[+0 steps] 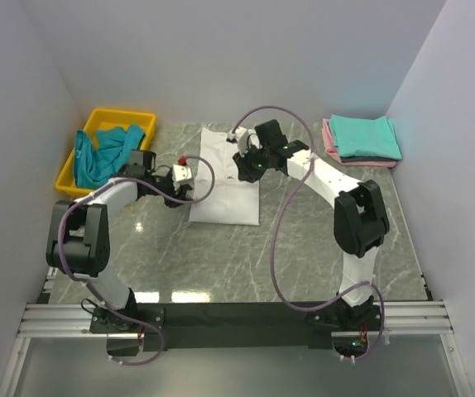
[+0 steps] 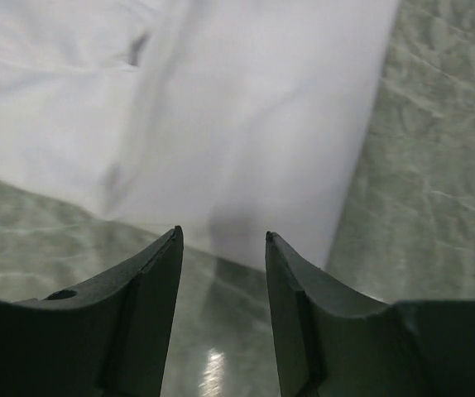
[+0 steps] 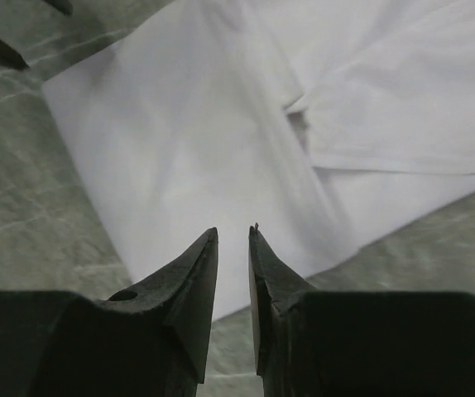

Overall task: Fold and stack the t-shirts
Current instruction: Fold the tshirt

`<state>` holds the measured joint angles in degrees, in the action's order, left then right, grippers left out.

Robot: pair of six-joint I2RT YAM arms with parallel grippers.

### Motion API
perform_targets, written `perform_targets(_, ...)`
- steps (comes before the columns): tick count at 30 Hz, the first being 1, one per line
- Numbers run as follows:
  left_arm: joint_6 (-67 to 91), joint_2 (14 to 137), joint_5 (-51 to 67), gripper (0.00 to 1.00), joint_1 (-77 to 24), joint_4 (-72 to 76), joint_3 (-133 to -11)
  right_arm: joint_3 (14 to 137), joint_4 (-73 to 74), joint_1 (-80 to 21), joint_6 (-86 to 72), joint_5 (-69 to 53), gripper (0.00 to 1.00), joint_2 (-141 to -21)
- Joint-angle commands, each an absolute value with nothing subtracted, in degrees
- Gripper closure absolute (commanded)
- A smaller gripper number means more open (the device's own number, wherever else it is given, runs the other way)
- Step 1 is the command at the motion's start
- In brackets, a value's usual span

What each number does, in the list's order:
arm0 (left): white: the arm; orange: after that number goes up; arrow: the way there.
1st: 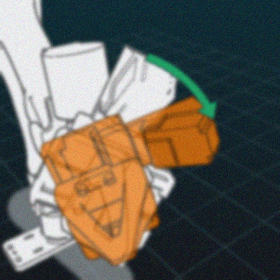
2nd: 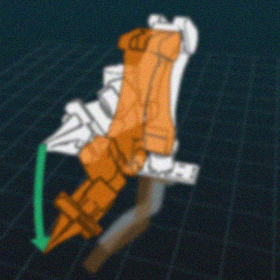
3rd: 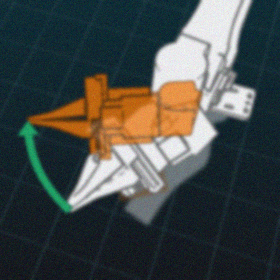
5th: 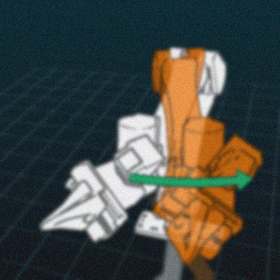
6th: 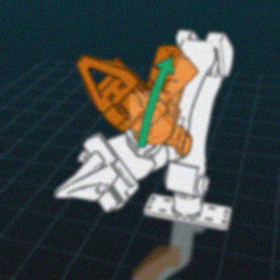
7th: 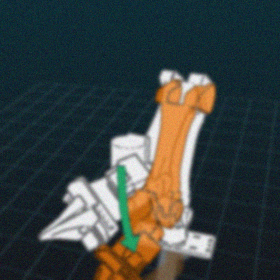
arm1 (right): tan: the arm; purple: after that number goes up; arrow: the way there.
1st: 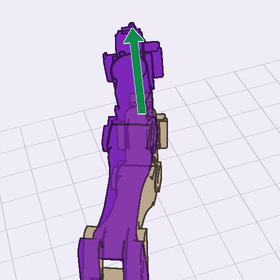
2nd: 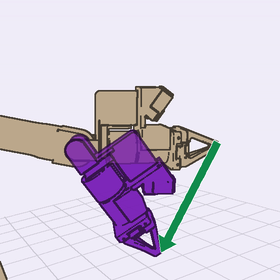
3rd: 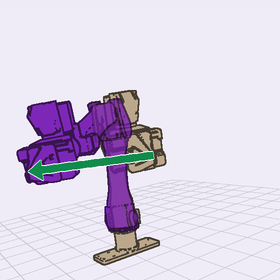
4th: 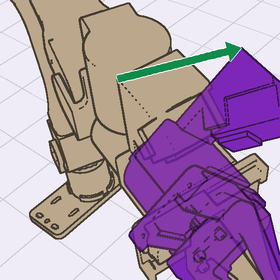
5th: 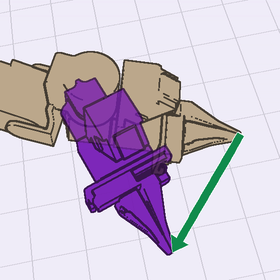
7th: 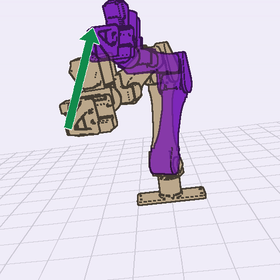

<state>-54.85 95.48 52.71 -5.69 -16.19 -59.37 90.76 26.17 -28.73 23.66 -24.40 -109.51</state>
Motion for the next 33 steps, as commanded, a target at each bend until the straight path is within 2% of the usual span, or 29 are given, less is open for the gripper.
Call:
perform_targets(1,-49.8,94.3,52.0,0.5,-9.7,-9.9,-55.8,90.0,30.0,-29.2,12.1,-30.8,0.71,-114.5)
perform_targets(4,-44.1,96.2,50.2,0.53,-12.2,-7.0,-55.9,88.9,30.2,-29.2,9.0,-32.2,0.72,-117.3)
perform_targets(7,-45.3,98.0,47.5,0.54,-14.2,-10.7,-58.9,89.0,31.7,-29.1,7.2,-32.1,0.72,-120.4)
perform_targets(11,-59.1,100.8,40.4,0.57,-18.6,-23.3,-61.3,90.2,33.9,-29.1,6.4,-31.8,0.72,-123.4)
perform_targets(16,-62.8,102.4,31.2,0.61,-22.4,-25.9,-60.1,89.5,35.8,-29.1,7.0,-30.1,0.72,-124.6)
perform_targets(22,-63.1,101.2,30.9,0.62,-27.3,-35.1,-59.5,83.0,35.7,-29.2,7.7,-32.0,0.72,-121.0)
perform_targets(29,-56.0,92.3,34.6,0.61,-33.7,-34.1,-51.3,72.8,35.3,-30.2,10.3,-32.6,0.72,-113.8)
perform_targets(33,-49.7,87.3,37.7,0.59,-35.2,-34.4,-50.8,67.9,36.9,-30.1,11.8,-35.4,0.67,-106.5)
